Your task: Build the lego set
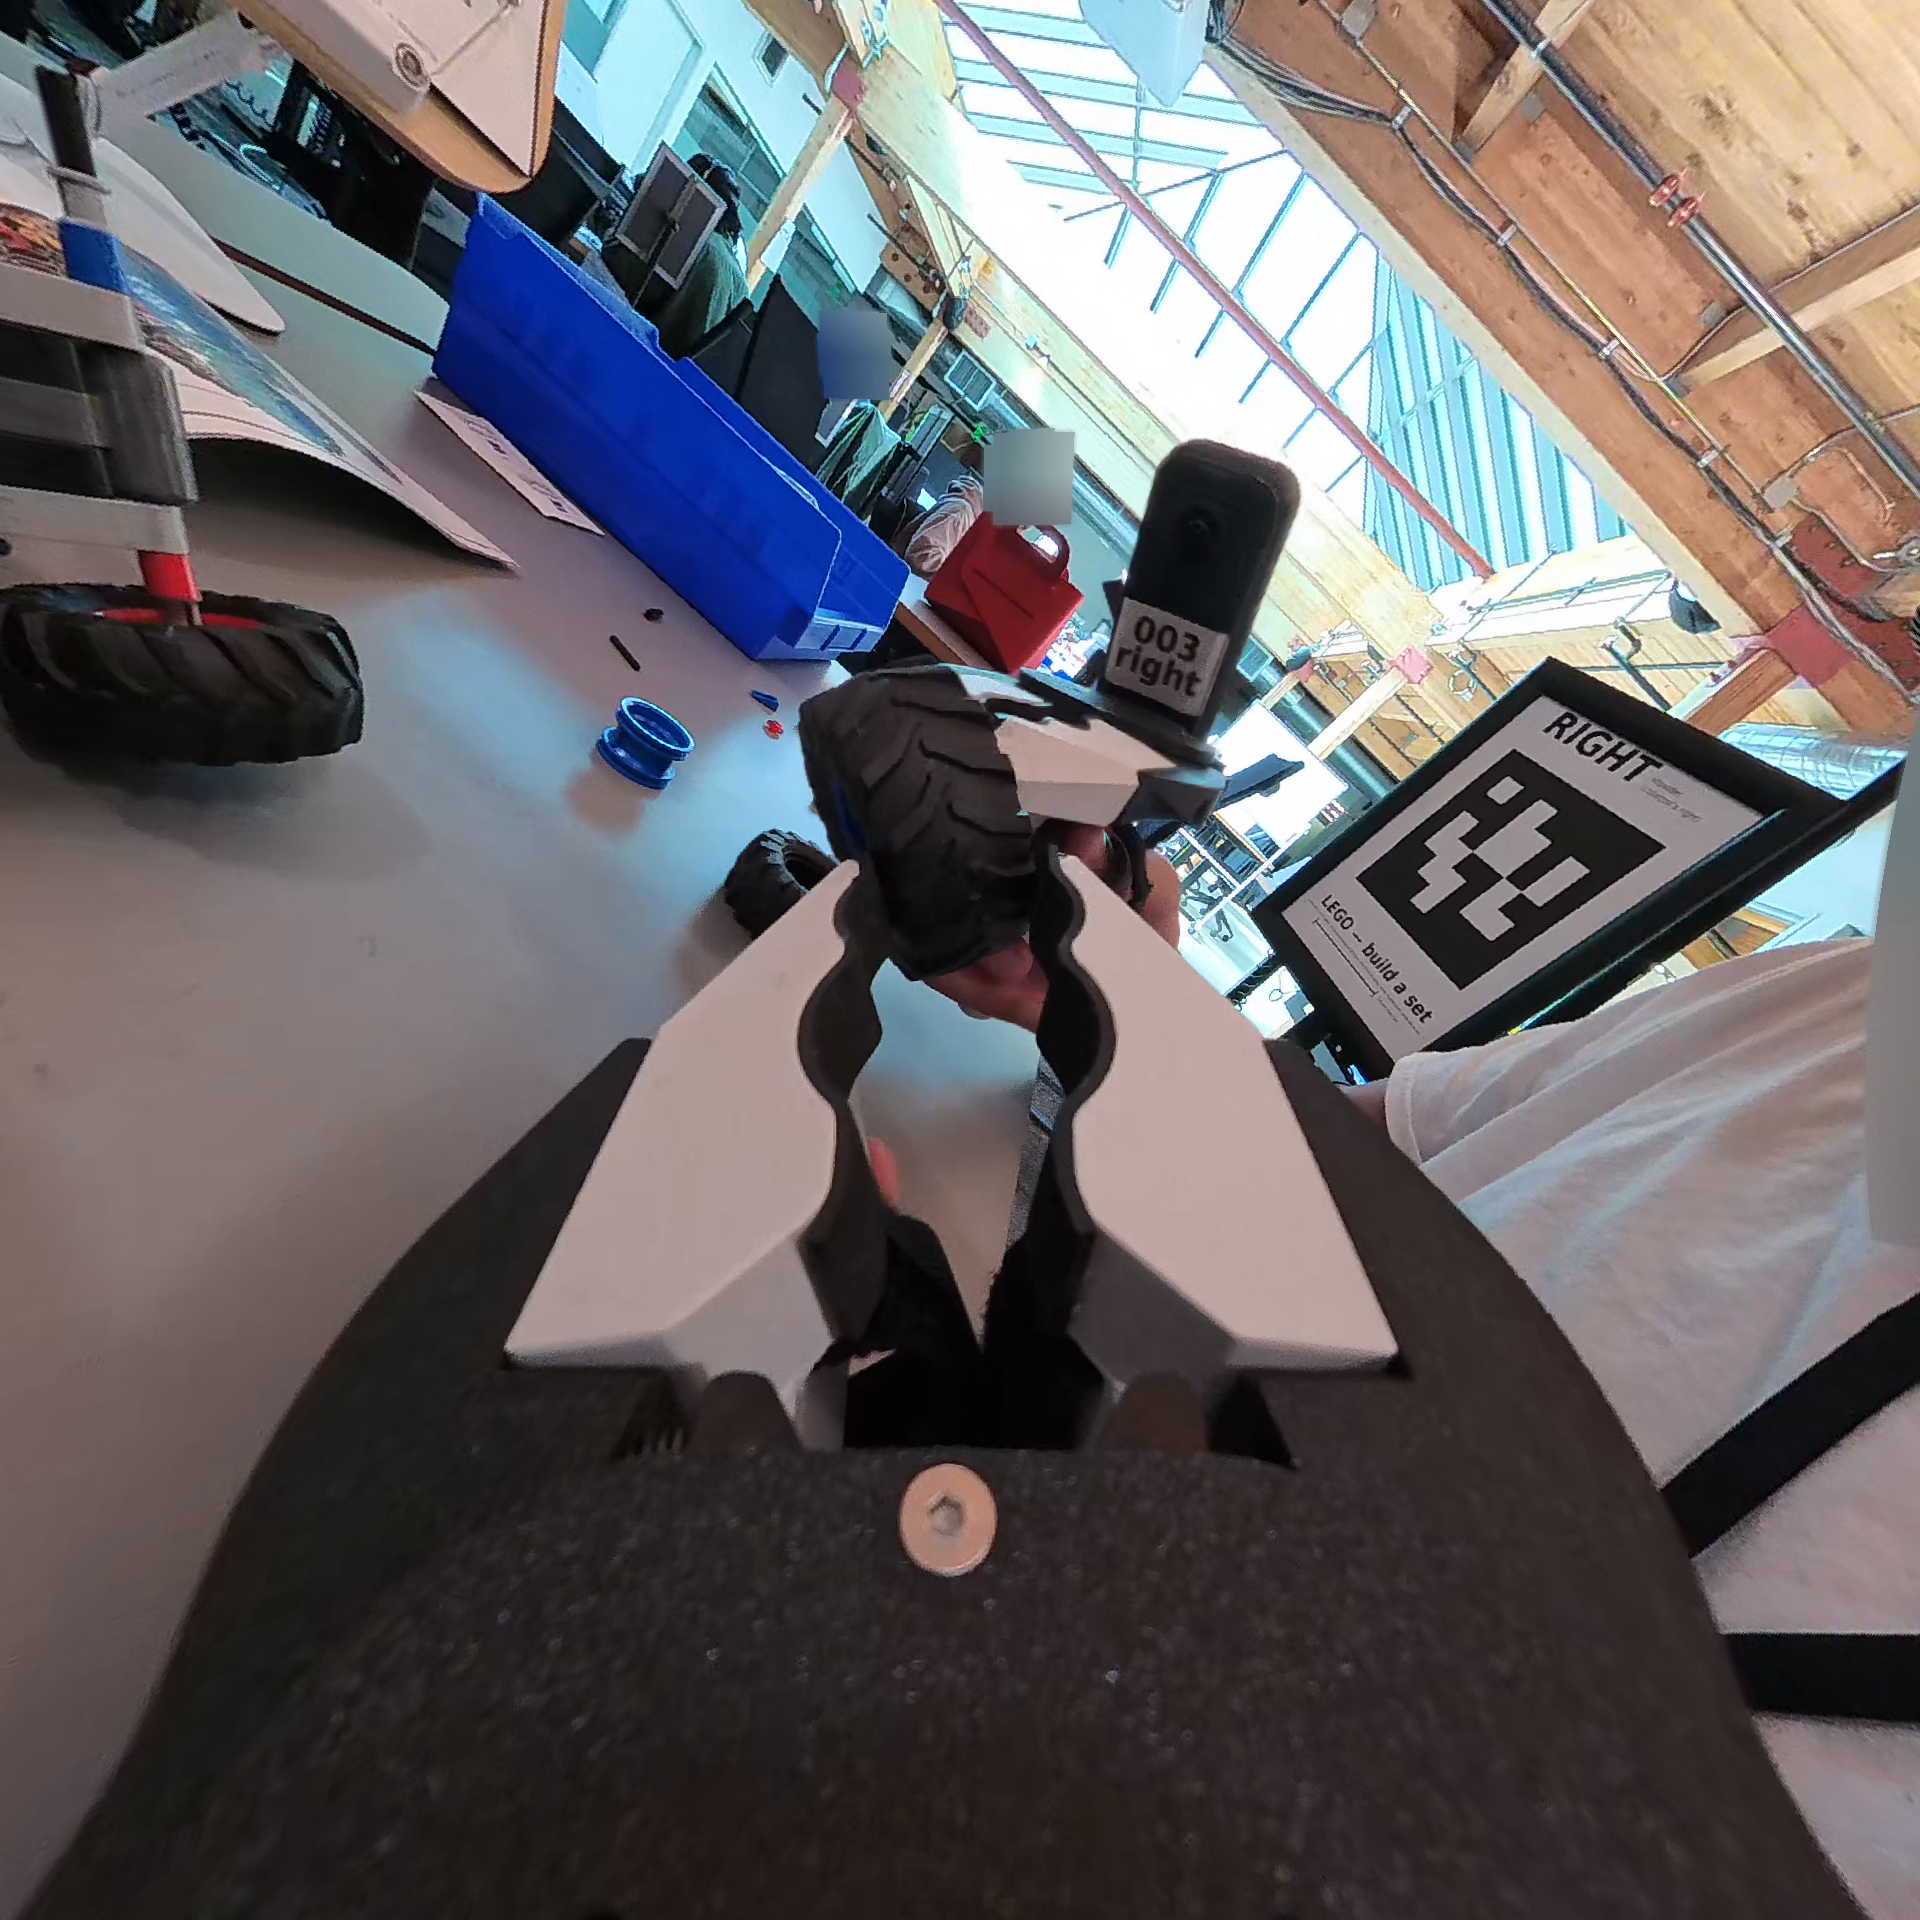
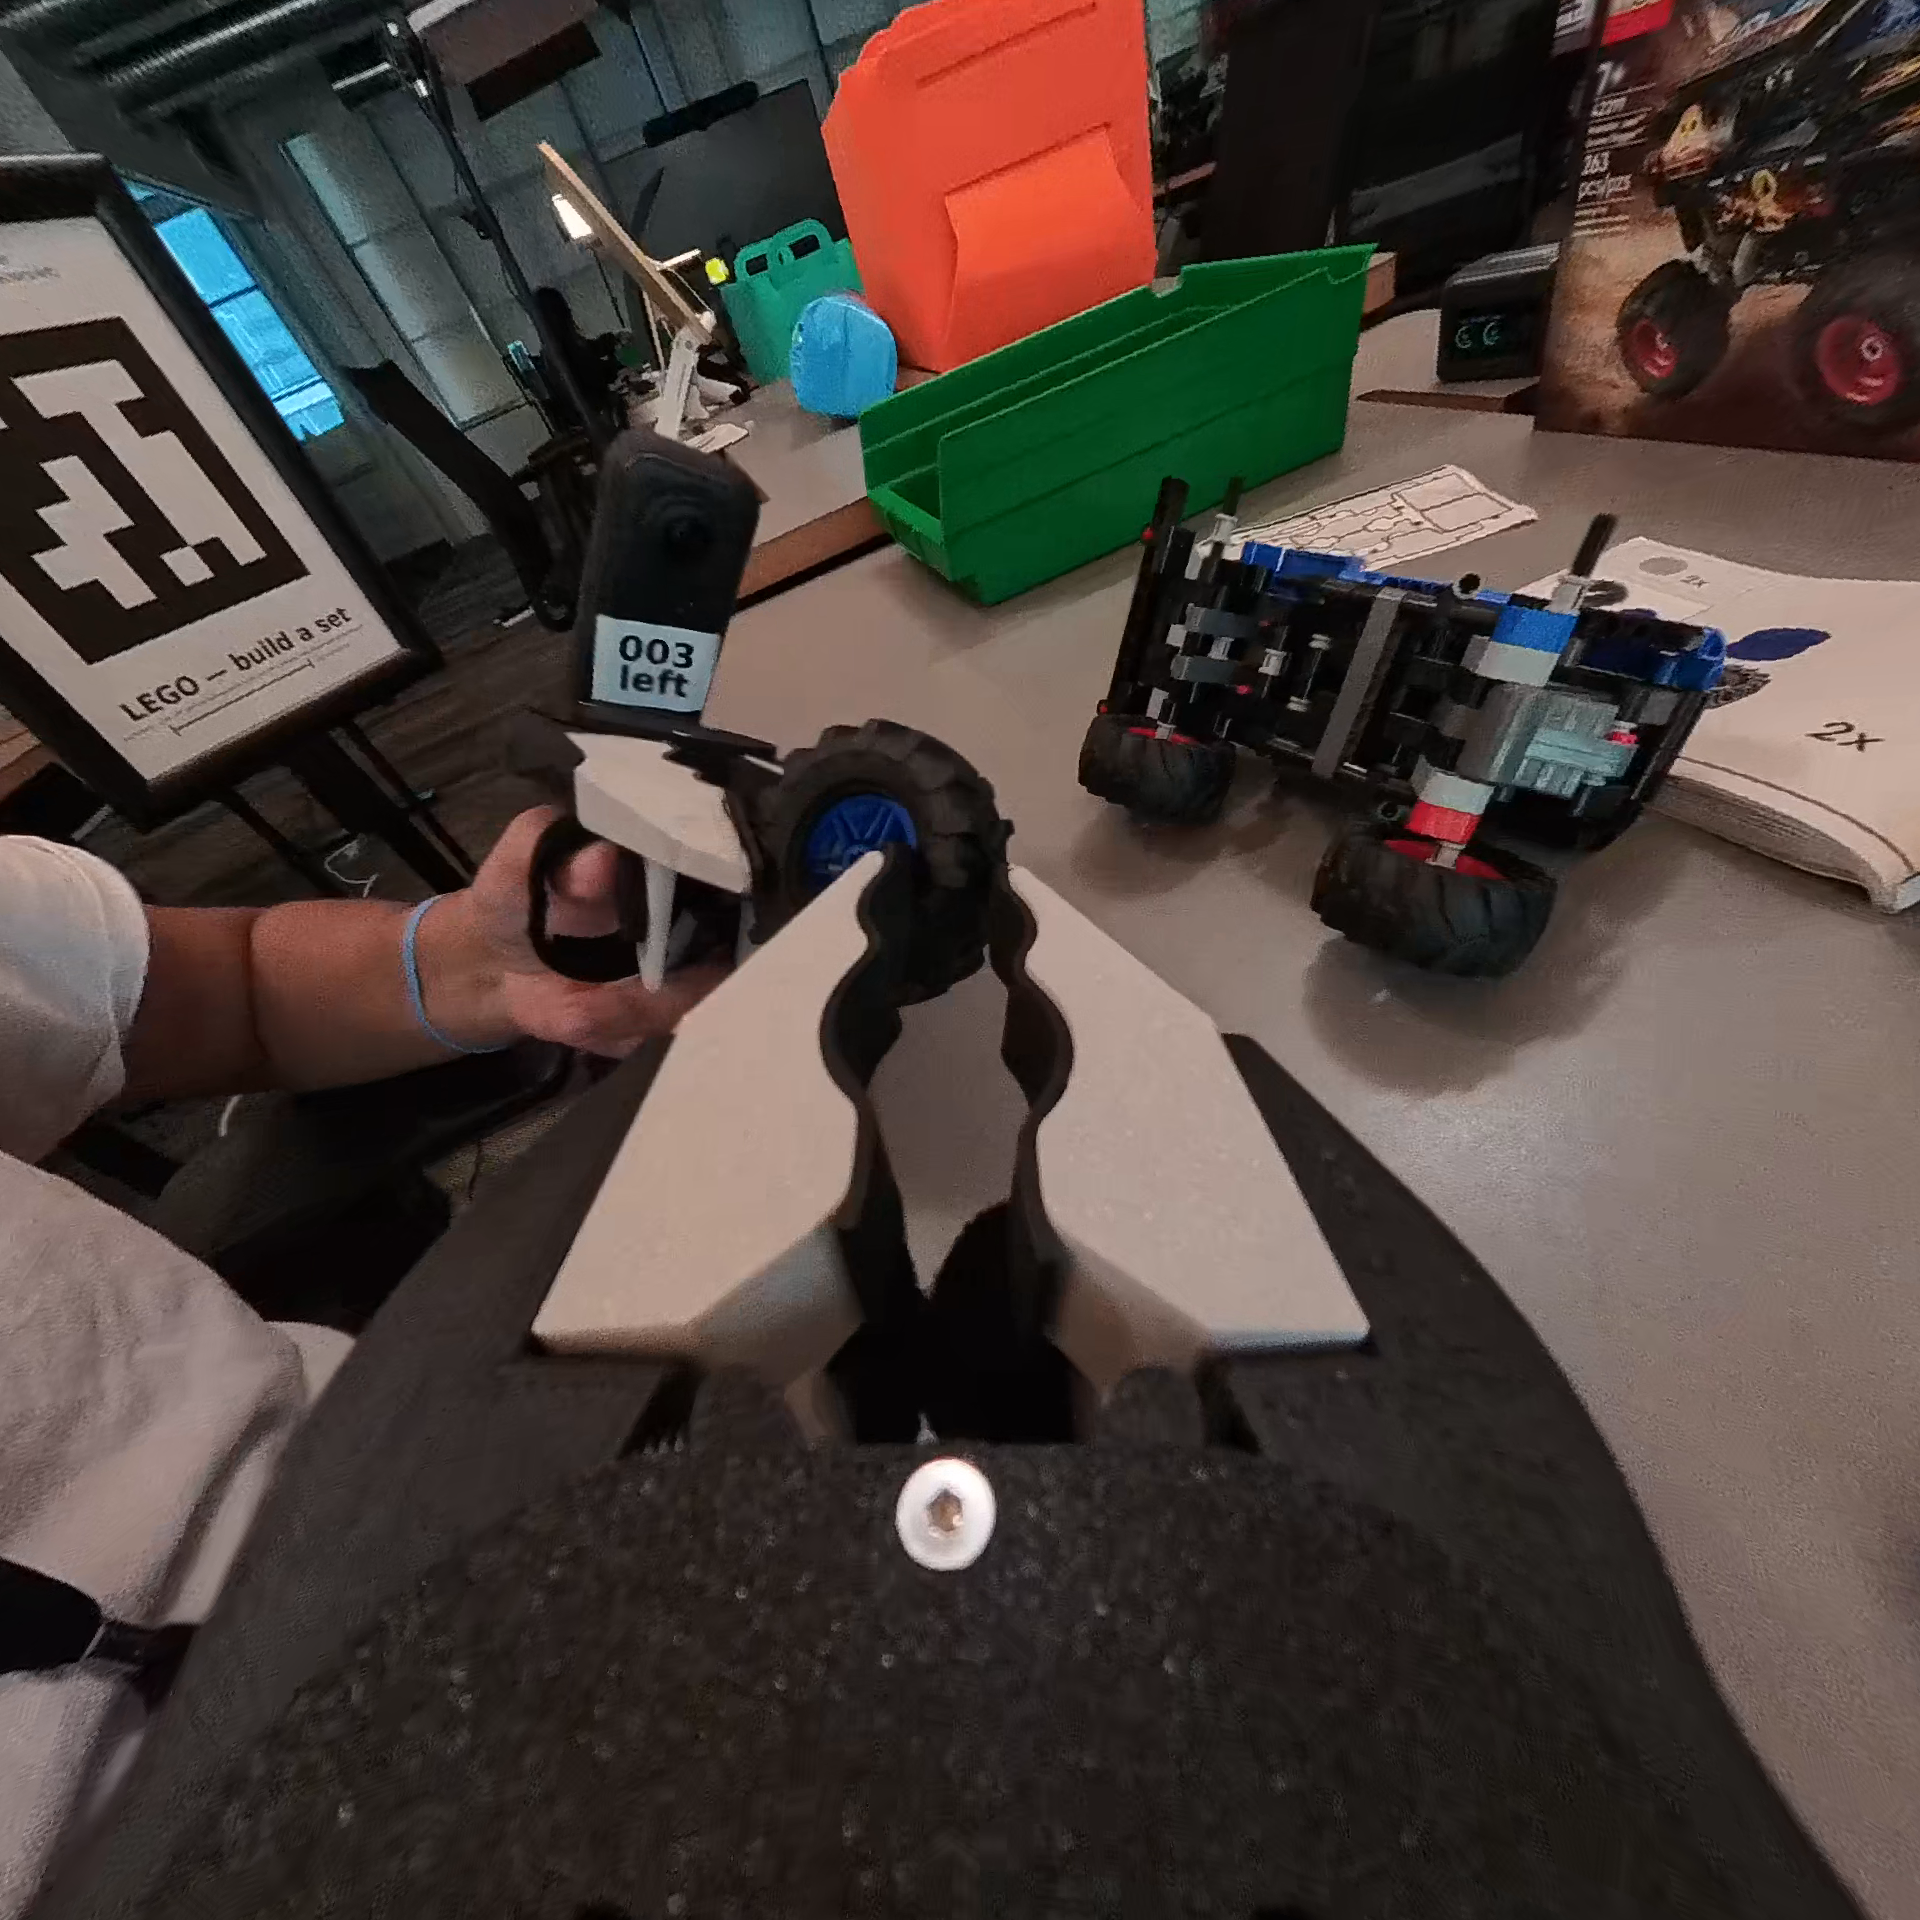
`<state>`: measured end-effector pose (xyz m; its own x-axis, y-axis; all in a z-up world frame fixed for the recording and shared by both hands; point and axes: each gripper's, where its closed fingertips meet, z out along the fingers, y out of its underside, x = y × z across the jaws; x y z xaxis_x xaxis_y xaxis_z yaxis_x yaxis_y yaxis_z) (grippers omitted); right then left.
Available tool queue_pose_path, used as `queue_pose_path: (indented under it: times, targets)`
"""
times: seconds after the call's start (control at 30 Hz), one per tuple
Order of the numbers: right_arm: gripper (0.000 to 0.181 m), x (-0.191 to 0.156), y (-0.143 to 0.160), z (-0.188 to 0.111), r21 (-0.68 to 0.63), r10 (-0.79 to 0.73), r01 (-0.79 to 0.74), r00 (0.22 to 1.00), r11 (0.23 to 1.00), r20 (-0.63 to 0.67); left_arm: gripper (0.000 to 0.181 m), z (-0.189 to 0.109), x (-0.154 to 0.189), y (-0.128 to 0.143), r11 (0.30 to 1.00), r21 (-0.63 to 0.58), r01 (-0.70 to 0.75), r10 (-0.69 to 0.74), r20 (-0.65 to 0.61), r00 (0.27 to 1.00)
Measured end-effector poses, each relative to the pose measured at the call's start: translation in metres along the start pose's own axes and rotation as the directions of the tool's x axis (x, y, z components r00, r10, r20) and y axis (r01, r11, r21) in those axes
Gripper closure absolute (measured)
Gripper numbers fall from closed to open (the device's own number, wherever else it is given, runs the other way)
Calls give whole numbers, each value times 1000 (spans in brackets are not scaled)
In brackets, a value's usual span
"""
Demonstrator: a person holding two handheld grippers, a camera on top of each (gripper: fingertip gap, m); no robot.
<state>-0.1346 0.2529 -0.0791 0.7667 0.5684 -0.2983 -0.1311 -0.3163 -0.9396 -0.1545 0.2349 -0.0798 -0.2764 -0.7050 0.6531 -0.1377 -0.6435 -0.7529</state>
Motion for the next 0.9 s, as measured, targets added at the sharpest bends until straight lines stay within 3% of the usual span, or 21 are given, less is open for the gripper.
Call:
queue_pose_path:
  times: [0.13, 0.27, 0.33, 0.43, 0.5, 0.63, 0.7, 0.8, 0.9]
  targets:
    - [165, -2, 0, 0, -40, -88, 88, 996, 995, -9, 156, -3, 2, -1, 998, -32, 58, -59, -40, 997]
    - [153, -19, -2, -5, -63, -259, 268, 959, 961, 119, 156, -9, 20, 15, 948, -237, 211, -258, -189, 947]
    - [159, -26, 11, -2, -118, -303, 326, 936, 938, 177, 156, -9, 20, 20, 928, -278, 248, -306, -190, 933]
    - [166, -31, 12, -2, -89, -315, 338, 927, 937, 205, 156, -13, 23, 27, 902, -339, 268, -349, -202, 915]
    - [166, -31, 14, -1, -100, -278, 303, 938, 948, 206, 156, -14, 22, 28, 916, -332, 225, -299, -192, 935]
    - [167, -17, 16, 6, -107, -278, 285, 958, 952, 75, 154, -12, 9, 12, 967, -222, 121, -146, -102, 984]
    - [168, -4, 12, 9, -90, -239, 235, 971, 968, -33, 144, -12, 3, 8, 982, -183, 37, -48, -55, 997]
    - [168, 1, 12, 13, -71, -150, 145, 985, 987, -82, 132, -8, -5, 13, 985, -161, -66, 70, 23, 997]
    - [168, 3, 8, 14, -29, -71, 68, 991, 997, -114, 147, -6, -14, 7, 985, -124, -120, 134, 108, 985]
